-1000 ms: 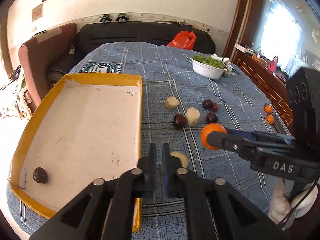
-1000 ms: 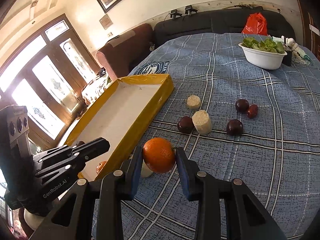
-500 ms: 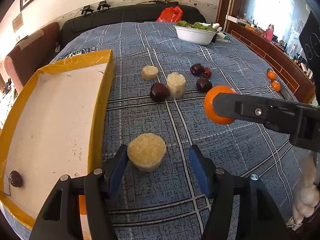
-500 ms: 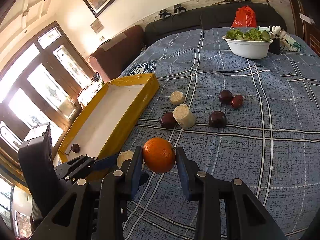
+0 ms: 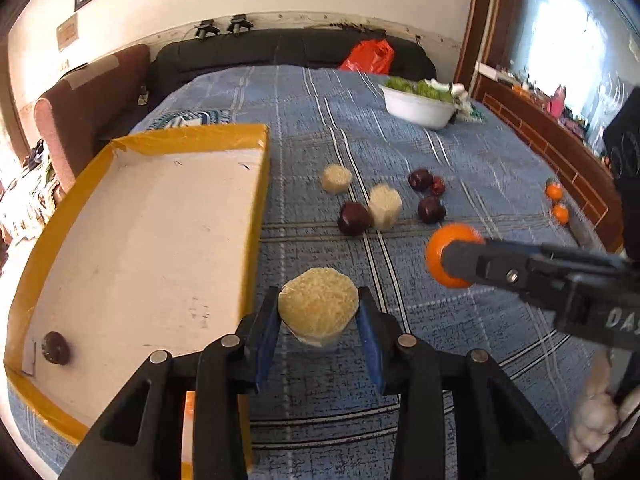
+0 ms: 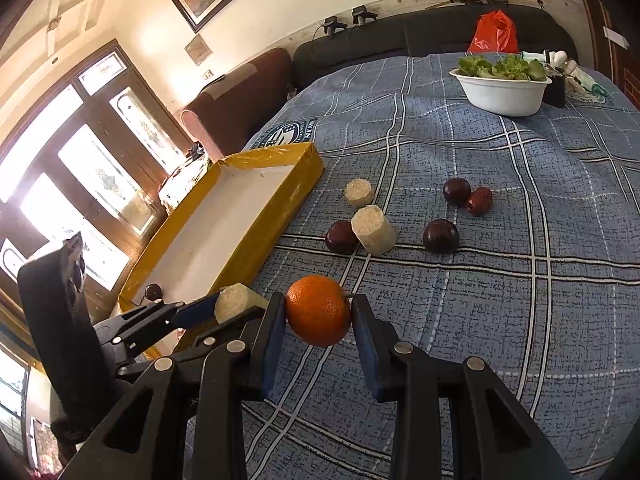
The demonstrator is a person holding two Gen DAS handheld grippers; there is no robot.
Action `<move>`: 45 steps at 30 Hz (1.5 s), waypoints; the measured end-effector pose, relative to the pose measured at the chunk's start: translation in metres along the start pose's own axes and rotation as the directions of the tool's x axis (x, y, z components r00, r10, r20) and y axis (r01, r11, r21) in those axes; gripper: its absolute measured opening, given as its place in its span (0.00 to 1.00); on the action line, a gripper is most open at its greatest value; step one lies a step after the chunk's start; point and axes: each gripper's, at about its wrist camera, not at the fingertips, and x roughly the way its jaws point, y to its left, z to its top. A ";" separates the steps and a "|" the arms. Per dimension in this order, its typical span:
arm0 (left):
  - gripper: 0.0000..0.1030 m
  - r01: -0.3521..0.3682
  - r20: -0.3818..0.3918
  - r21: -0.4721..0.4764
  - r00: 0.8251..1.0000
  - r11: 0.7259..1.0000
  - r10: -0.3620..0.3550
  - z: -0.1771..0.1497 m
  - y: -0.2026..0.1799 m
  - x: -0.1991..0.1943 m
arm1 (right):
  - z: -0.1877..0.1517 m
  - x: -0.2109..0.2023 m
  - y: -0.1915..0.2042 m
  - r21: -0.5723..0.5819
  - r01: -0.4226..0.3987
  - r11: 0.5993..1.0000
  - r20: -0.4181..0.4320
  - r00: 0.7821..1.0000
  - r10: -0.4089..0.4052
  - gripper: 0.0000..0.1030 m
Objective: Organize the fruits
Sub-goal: 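Lower the rice-cake piece and orange into the tray and open both tools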
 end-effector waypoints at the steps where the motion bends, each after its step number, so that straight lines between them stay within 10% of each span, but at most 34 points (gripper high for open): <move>1: 0.35 -0.006 0.019 -0.015 1.000 1.000 0.006 0.003 0.006 -0.008 | 0.002 0.000 0.003 -0.008 -0.001 1.000 0.000 1.000 0.001 0.36; 18: 0.35 -0.272 -0.039 -0.283 0.962 0.920 0.272 0.008 0.158 -0.014 | 0.030 0.092 0.139 -0.256 -0.095 0.962 -0.118 0.991 0.066 0.37; 30: 0.38 -0.268 -0.072 -0.332 0.963 0.904 0.259 -0.001 0.187 0.000 | 0.022 0.156 0.155 -0.285 -0.079 0.955 -0.218 0.976 0.016 0.37; 37: 0.64 -0.261 -0.035 -0.328 0.964 0.908 0.265 0.003 0.179 -0.012 | 0.021 0.161 0.155 -0.289 -0.080 0.954 -0.218 0.976 0.016 0.38; 45: 0.71 -0.252 -0.008 -0.348 0.964 0.903 0.265 0.001 0.172 -0.029 | 0.025 0.143 0.155 -0.277 -0.082 0.957 -0.182 0.983 0.031 0.51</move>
